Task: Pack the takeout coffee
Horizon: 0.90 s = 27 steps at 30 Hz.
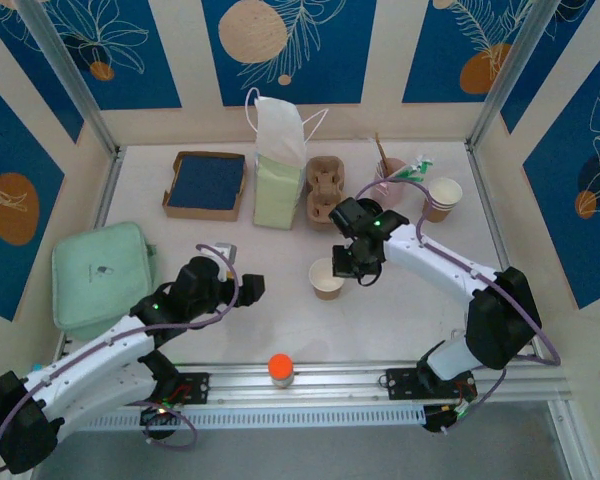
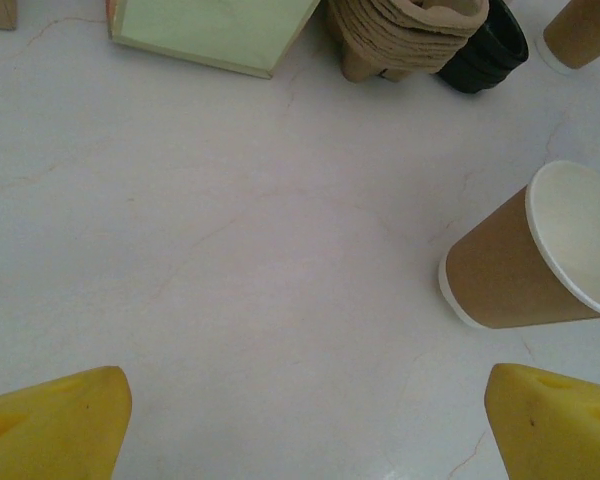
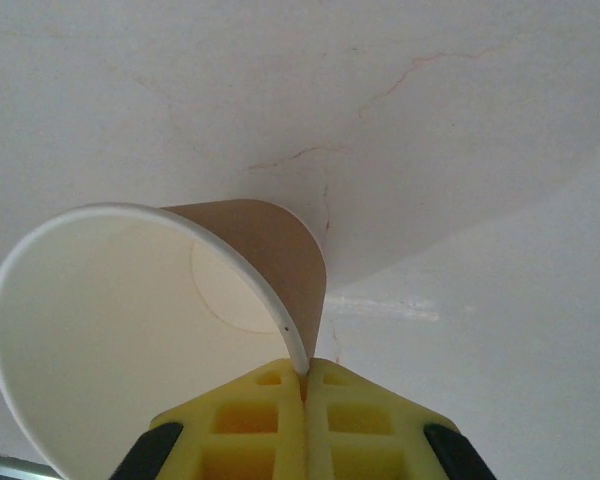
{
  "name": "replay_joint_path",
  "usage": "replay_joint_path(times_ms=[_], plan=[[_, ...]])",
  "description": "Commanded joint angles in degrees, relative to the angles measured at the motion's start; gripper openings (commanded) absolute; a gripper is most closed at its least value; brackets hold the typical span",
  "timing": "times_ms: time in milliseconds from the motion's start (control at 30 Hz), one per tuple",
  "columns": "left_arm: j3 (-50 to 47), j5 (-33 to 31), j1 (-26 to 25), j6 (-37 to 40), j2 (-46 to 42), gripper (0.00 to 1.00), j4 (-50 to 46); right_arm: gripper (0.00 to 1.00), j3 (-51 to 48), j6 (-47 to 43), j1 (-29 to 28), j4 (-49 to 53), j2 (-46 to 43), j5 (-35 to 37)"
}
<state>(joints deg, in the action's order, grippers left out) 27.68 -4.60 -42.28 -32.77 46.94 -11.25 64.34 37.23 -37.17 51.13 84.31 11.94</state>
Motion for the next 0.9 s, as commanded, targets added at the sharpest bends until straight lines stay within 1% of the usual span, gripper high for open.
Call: replay_joint_path(times_ms=[0, 633, 867], plan=[[0.44, -0.67, -0.87, -0.76, 0.24, 0.91, 1.10, 0.00, -1.21, 2.01, -0.84, -1.43, 0.37, -1.22], [1.41, -0.85, -1.97, -0.74, 3.88, 0.91, 3.36, 0.00, -3.29, 4.03, -3.52, -3.76, 2.42, -0.44], [1.41, -1.11, -2.41, -0.72, 4.39, 0.91, 3.51, 0.00, -2.99, 4.51, -4.48, -3.00, 2.62, 0.79]])
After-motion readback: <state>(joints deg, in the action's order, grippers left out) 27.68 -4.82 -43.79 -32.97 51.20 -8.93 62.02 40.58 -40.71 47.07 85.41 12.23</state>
